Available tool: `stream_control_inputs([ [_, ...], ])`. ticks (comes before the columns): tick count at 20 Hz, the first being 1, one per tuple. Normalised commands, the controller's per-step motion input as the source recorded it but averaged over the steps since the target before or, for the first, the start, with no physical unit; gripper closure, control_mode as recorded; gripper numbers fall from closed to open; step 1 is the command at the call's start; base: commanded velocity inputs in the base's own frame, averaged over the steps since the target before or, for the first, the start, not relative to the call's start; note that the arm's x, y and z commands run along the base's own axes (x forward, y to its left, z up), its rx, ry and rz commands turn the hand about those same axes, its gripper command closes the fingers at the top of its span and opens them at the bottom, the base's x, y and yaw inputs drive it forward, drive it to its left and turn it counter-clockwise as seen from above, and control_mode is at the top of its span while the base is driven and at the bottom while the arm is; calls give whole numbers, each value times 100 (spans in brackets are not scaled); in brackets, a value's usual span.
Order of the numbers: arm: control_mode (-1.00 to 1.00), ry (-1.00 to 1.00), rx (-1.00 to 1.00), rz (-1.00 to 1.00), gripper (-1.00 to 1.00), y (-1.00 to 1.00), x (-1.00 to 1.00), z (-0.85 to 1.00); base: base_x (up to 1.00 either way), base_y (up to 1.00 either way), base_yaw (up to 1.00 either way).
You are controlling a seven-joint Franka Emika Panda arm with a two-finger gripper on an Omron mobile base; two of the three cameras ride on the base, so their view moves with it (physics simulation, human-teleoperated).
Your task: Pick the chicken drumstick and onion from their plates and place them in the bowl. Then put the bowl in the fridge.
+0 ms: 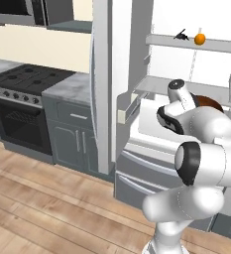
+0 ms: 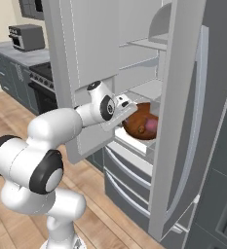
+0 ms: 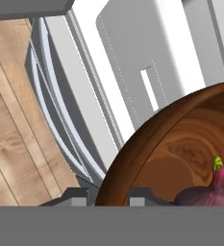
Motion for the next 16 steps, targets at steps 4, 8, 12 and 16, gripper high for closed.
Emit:
stream_control_inputs([
  [4, -100, 0, 0, 0, 100, 0, 0, 0, 0, 0, 0],
  [8, -100, 0, 0, 0, 100, 0, 0, 0, 0, 0, 0],
  [12, -100, 0, 0, 0, 100, 0, 0, 0, 0, 0, 0],
  [16, -100, 4, -10, 10, 100, 0, 0, 0, 0, 0, 0],
])
